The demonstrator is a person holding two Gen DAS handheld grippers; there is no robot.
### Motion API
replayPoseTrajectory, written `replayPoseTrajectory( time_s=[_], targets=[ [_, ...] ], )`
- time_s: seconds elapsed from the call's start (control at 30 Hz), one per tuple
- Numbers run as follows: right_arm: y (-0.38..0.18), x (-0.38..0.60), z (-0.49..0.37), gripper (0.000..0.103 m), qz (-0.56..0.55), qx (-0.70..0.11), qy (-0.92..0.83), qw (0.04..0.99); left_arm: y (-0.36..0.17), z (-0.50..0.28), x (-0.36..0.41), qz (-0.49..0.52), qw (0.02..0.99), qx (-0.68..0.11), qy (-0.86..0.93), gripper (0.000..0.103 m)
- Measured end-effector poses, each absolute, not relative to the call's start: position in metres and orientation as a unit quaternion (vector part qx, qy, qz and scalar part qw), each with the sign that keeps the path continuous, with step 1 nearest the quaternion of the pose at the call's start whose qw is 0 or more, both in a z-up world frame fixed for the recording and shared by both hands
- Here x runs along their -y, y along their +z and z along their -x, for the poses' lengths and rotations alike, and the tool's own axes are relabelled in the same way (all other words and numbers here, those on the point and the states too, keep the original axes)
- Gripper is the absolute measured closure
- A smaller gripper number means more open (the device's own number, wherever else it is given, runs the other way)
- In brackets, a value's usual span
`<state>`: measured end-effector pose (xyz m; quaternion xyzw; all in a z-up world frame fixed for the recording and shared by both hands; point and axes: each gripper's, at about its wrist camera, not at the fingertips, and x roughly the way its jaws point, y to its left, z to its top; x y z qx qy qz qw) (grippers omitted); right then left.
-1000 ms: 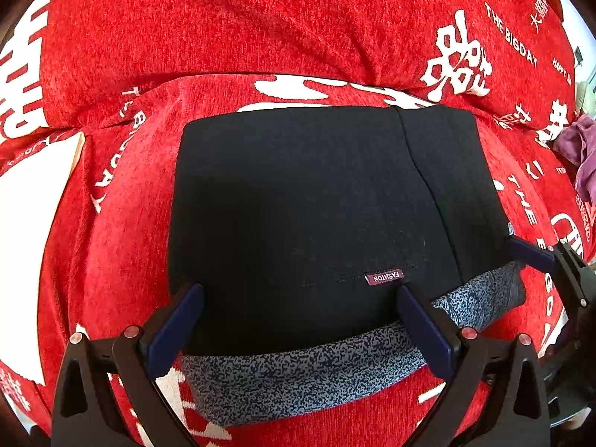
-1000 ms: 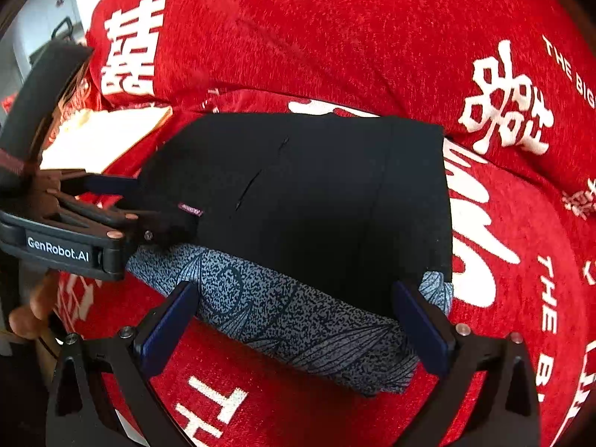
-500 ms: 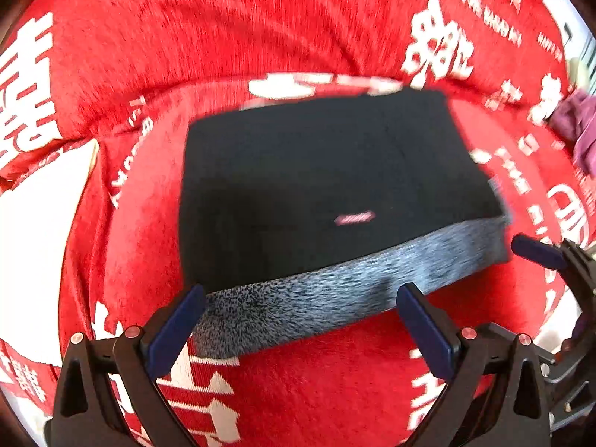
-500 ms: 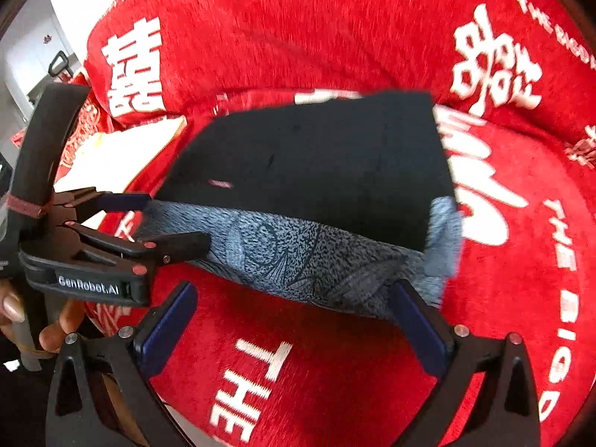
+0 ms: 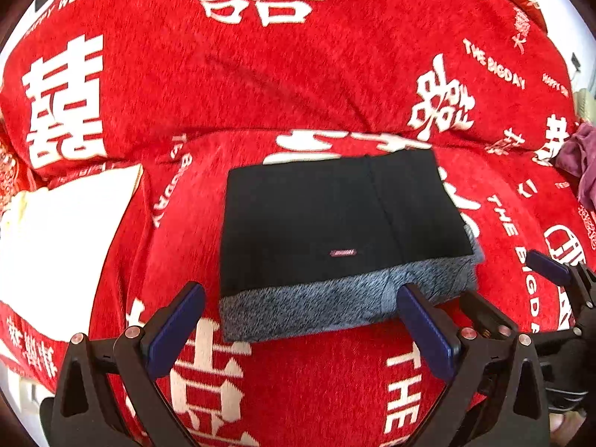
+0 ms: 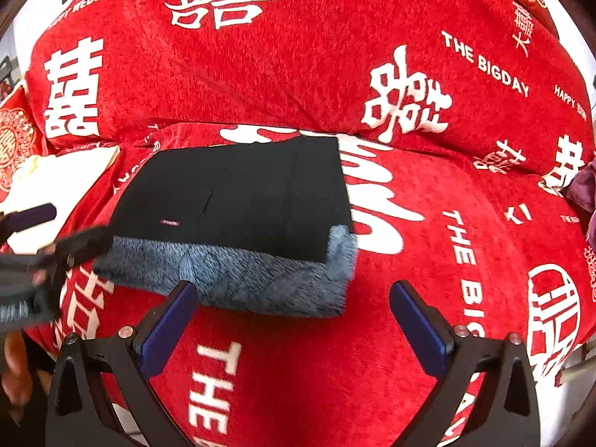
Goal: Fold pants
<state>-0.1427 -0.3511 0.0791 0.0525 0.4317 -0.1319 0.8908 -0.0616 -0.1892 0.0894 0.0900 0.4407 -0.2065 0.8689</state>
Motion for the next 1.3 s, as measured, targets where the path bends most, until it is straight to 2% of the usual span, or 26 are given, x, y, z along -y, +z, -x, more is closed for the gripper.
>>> replayPoseTrajectory(
  time_s=[0.3,0.4,1.3],
  targets=[
    [0.064,0.335,0.121,0.000,-0.054,-0.454,-0.123,0.881,0.086,0.064,0.176,-0.058,0.882,-0.436,-0.167,0.000],
    [0.063,0.335,0.121,0.000,-0.052,-0.457,-0.125,0.879,0.083,0.063,0.173,-0.039,0.869,-0.459,-0.184,0.000],
    [0.065,0.325,0.110,0.000,-0.031,-0.465,-0.118,0.877,0.078,0.062,0.174,-0.064,0.868,-0.457,-0.182,0.000]
  ],
)
